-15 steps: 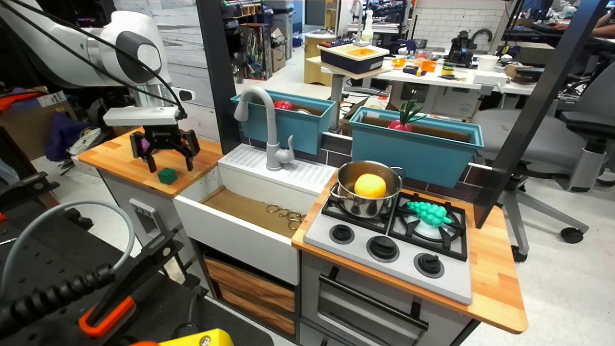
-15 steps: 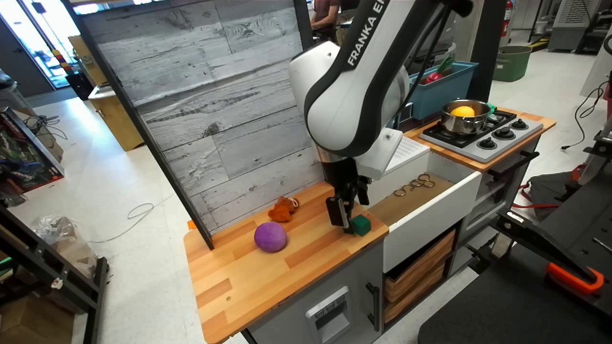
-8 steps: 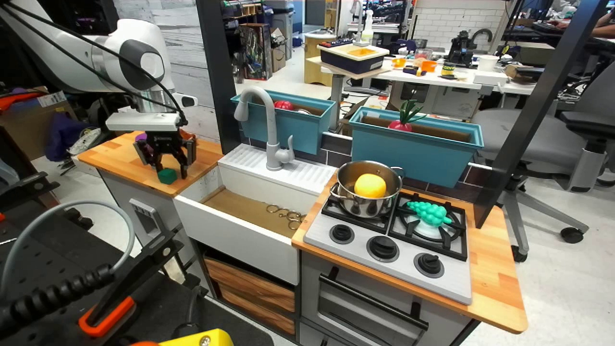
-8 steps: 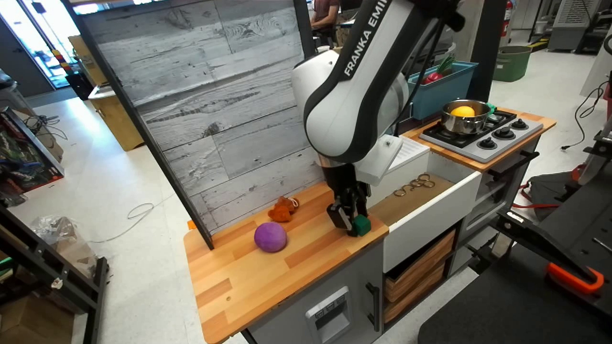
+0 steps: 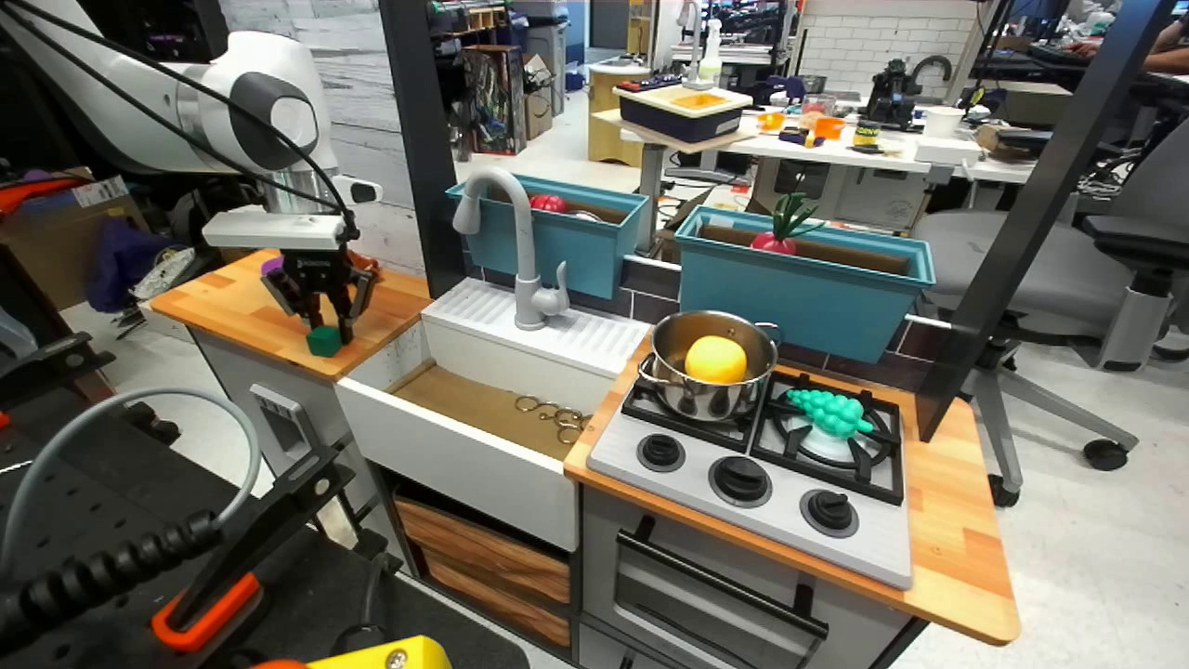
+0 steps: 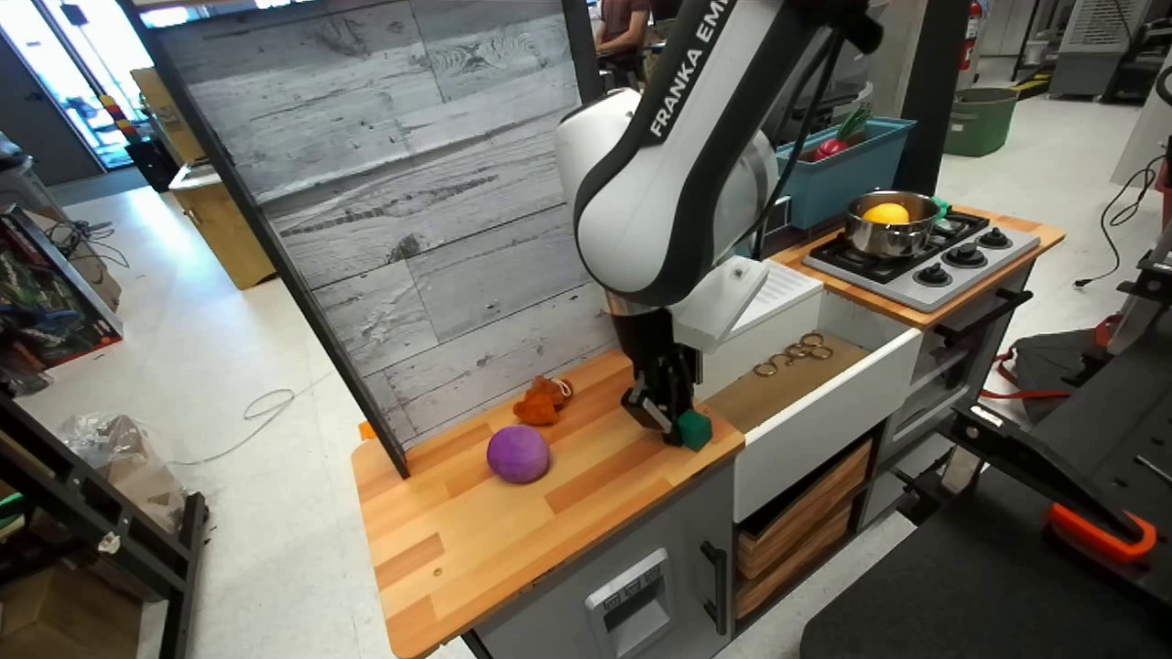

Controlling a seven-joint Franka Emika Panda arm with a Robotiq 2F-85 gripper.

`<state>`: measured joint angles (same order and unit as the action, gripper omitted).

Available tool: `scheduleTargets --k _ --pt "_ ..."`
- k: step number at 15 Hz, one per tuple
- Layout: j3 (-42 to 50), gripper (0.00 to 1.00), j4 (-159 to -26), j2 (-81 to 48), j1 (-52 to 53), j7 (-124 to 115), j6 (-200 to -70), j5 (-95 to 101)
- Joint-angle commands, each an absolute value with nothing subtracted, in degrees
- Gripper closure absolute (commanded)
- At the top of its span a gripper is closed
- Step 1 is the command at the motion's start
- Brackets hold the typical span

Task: Put the green block inside the sink

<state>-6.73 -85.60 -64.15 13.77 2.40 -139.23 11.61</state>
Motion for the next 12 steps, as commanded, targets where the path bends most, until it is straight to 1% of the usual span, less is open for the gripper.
scheduleTargets --k 1,12 --pt "-6.1 0.9 -84.9 -64.2 14.7 1.3 -139.7 10.3" --pt "-7.2 0.9 -87.5 -55.9 14.5 -0.4 -142.2 7.1"
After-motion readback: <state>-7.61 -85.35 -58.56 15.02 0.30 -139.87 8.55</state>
